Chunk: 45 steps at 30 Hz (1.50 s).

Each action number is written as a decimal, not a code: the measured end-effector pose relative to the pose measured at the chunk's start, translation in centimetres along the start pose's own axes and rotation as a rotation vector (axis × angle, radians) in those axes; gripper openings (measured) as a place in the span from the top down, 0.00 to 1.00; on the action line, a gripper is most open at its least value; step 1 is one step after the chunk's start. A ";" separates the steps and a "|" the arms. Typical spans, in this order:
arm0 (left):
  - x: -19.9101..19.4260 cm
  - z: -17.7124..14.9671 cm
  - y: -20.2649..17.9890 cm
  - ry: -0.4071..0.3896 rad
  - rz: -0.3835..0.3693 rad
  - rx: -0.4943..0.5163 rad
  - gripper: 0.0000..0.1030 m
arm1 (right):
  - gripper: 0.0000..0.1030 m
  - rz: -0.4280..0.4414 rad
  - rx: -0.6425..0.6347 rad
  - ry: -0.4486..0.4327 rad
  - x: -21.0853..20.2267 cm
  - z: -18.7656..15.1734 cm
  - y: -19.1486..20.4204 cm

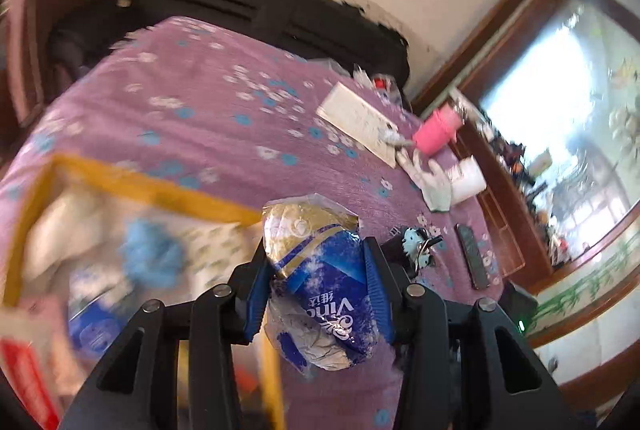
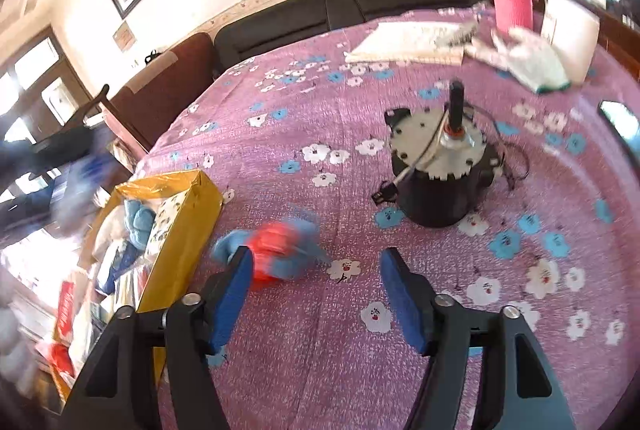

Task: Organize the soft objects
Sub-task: 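Grasp the blue-and-red knitted toy with the right tool while the left tool holds the Vinda pack, then carry both items into the yellow tray and open both tools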

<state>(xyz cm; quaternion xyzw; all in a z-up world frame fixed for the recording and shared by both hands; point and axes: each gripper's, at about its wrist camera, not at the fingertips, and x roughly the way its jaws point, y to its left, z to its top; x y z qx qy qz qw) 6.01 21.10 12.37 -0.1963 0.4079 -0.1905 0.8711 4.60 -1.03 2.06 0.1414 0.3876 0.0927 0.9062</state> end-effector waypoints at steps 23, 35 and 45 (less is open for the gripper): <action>-15.9 -10.2 10.7 -0.183 0.160 -0.189 0.58 | 0.60 0.023 0.004 0.058 -0.9 2.6 6.2; -10.9 -5.5 10.1 -0.117 0.195 -0.127 0.58 | 0.60 0.187 -0.239 0.124 -1.7 -0.3 14.1; -5.4 -2.9 12.1 -0.010 0.258 -0.105 0.58 | 0.59 0.296 -0.423 0.165 -3.8 -4.0 18.1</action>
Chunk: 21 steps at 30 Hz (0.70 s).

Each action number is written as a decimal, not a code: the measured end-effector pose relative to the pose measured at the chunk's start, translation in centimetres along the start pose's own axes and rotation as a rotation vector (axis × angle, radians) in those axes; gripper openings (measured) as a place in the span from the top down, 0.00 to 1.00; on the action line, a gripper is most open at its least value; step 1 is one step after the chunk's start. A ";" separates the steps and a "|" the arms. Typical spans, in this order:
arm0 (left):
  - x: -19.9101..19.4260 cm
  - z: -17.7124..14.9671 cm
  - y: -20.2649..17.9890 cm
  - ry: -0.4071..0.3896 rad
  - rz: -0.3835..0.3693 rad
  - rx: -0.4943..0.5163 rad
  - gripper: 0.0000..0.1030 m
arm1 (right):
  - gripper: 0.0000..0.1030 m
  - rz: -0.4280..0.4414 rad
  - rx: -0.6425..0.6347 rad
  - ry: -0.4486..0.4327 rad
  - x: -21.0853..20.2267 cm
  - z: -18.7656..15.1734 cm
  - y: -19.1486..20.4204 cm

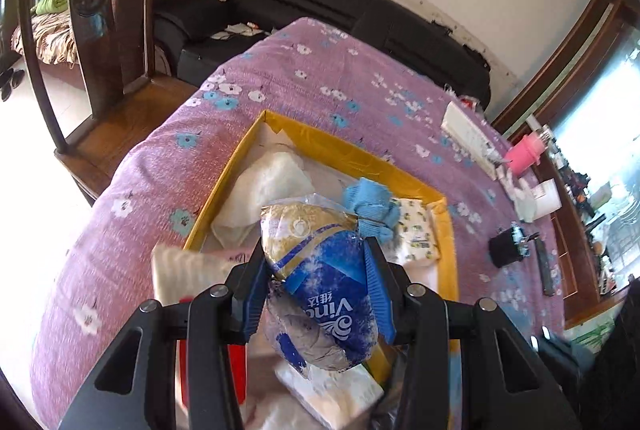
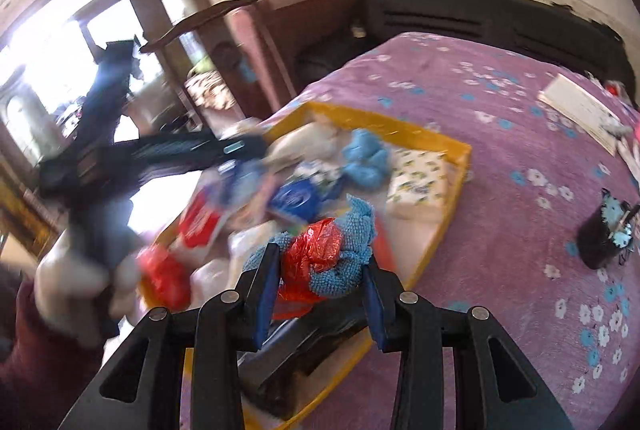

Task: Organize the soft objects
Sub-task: 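Carry both items into the yellow tray and open both tools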

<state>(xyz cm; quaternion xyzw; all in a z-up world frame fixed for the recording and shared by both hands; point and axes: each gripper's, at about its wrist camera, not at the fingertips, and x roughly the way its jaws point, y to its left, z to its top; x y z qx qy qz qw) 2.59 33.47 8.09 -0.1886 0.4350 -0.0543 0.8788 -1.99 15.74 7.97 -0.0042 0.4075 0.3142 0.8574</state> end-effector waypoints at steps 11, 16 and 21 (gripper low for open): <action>1.6 1.6 0.1 0.035 0.034 0.005 0.38 | 0.59 0.059 -0.154 0.142 4.0 -2.7 4.6; -2.2 1.0 -0.6 -0.050 0.021 0.018 0.27 | 0.59 0.035 -0.143 0.219 7.0 -2.4 4.4; -6.6 -0.8 -1.7 -0.196 0.133 0.053 0.16 | 0.48 -0.006 -0.185 0.186 6.8 -2.5 5.4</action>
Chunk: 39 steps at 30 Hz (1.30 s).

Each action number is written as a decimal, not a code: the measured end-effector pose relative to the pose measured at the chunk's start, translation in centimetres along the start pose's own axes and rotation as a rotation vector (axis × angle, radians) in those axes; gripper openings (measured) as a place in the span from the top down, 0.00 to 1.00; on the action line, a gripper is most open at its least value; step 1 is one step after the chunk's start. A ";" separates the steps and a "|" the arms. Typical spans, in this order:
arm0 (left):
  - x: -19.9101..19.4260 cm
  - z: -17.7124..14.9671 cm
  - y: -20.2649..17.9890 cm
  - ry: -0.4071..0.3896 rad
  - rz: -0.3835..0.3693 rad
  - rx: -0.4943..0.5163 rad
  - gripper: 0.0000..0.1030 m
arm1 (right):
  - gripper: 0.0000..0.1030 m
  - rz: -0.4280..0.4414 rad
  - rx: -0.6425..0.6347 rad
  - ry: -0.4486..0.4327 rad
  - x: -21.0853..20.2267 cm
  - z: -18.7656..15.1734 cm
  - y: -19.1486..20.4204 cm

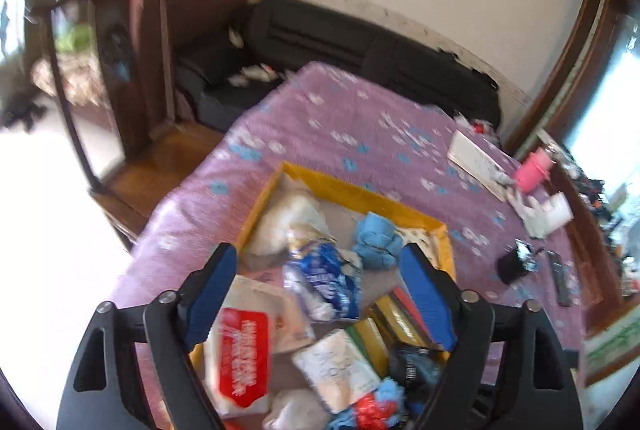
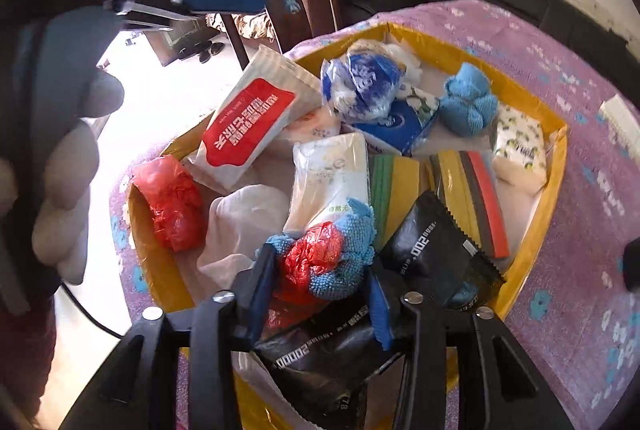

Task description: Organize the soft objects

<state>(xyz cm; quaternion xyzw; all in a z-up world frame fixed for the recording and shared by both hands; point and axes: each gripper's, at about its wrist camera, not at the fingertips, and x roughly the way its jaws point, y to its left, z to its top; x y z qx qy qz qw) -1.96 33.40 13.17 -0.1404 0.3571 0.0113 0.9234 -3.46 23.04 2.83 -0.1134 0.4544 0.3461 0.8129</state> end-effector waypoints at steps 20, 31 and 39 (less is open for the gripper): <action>-8.4 -3.6 -3.3 -0.231 0.316 0.066 0.04 | 0.23 -0.017 0.152 -0.210 -9.9 -4.1 -2.6; -13.1 -5.5 -5.1 -0.405 0.413 0.057 0.00 | 0.21 -0.025 0.194 -0.253 -11.8 -5.2 -3.4; -12.8 -7.8 -6.9 -0.336 0.368 0.099 0.00 | 0.21 -0.033 0.226 -0.265 -12.6 -7.3 -4.2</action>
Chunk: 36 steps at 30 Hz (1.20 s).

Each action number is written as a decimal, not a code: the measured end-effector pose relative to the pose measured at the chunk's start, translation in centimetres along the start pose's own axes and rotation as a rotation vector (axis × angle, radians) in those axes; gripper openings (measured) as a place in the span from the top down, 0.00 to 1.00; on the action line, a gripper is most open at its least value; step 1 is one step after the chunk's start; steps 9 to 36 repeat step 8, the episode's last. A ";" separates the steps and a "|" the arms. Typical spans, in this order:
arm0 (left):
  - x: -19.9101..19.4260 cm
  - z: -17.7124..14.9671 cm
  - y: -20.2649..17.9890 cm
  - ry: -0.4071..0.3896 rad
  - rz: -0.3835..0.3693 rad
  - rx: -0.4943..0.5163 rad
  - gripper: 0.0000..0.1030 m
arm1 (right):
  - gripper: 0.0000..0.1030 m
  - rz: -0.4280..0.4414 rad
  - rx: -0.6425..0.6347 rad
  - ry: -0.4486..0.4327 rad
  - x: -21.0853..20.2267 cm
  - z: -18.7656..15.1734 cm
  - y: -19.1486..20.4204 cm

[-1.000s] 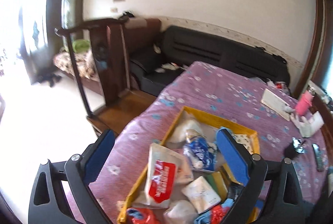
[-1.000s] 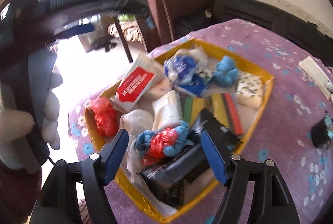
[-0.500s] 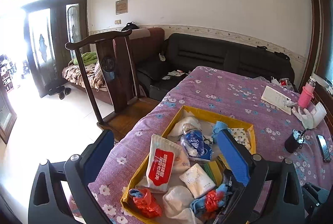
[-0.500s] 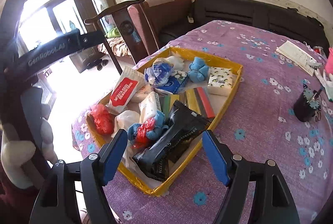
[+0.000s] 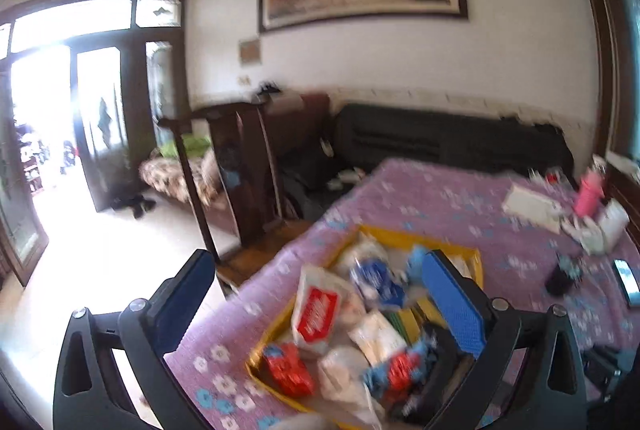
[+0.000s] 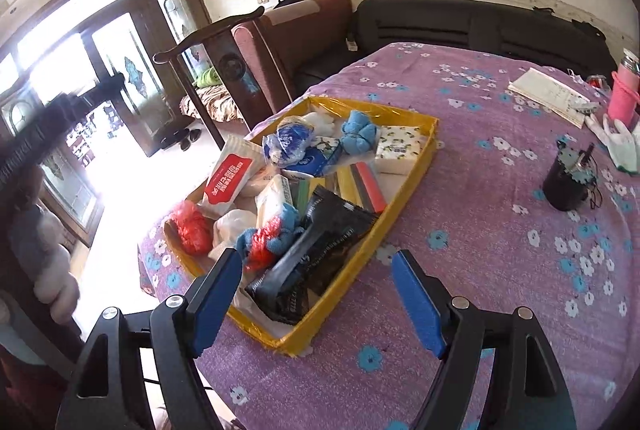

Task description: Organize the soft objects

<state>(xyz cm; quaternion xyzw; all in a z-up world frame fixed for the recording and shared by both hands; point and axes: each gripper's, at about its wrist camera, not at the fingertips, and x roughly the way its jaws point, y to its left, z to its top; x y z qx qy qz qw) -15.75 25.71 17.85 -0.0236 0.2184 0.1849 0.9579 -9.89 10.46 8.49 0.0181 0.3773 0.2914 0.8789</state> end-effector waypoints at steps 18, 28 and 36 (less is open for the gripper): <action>0.9 -1.9 -4.0 0.152 -0.063 0.032 0.00 | 0.20 -0.061 0.058 -0.020 -2.6 -1.4 -3.7; 0.9 -1.9 -4.0 0.152 -0.063 0.032 0.00 | 0.20 -0.061 0.058 -0.020 -2.6 -1.4 -3.7; 0.9 -1.9 -4.0 0.152 -0.063 0.032 0.00 | 0.20 -0.061 0.058 -0.020 -2.6 -1.4 -3.7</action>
